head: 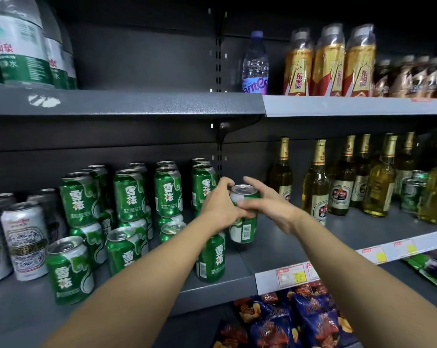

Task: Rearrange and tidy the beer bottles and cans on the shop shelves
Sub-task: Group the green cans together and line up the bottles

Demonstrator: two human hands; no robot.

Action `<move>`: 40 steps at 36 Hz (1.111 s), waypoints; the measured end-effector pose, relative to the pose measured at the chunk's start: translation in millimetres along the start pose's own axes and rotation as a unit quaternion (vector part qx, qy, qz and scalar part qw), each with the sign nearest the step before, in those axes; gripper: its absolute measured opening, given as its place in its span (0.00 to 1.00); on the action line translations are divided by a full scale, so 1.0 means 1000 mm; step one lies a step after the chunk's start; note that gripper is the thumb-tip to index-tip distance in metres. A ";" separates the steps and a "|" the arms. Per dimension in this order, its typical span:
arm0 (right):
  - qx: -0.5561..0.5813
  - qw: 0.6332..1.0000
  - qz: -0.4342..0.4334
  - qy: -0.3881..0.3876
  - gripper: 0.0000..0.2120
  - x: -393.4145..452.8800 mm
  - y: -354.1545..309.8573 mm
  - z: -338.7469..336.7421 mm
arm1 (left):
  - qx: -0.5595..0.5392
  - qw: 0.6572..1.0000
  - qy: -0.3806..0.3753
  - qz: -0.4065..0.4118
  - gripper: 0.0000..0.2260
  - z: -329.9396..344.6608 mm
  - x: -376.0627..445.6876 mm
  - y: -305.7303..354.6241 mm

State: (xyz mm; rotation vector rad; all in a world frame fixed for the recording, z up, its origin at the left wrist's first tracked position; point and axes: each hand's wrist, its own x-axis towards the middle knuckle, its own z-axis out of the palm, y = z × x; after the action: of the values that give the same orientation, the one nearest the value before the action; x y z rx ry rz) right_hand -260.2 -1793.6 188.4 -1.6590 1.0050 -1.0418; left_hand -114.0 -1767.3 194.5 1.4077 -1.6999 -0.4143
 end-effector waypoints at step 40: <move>-0.283 0.948 0.140 -0.024 0.33 0.016 0.020 0.068 | 0.054 0.995 0.021 -0.082 0.28 -0.110 -0.048 0.006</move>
State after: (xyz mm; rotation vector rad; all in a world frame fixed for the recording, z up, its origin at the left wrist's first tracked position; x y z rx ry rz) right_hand -195.0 -1795.5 156.6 -1.9001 1.5562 -0.5417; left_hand -32.3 -1692.5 242.0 1.6310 -1.5973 -0.3851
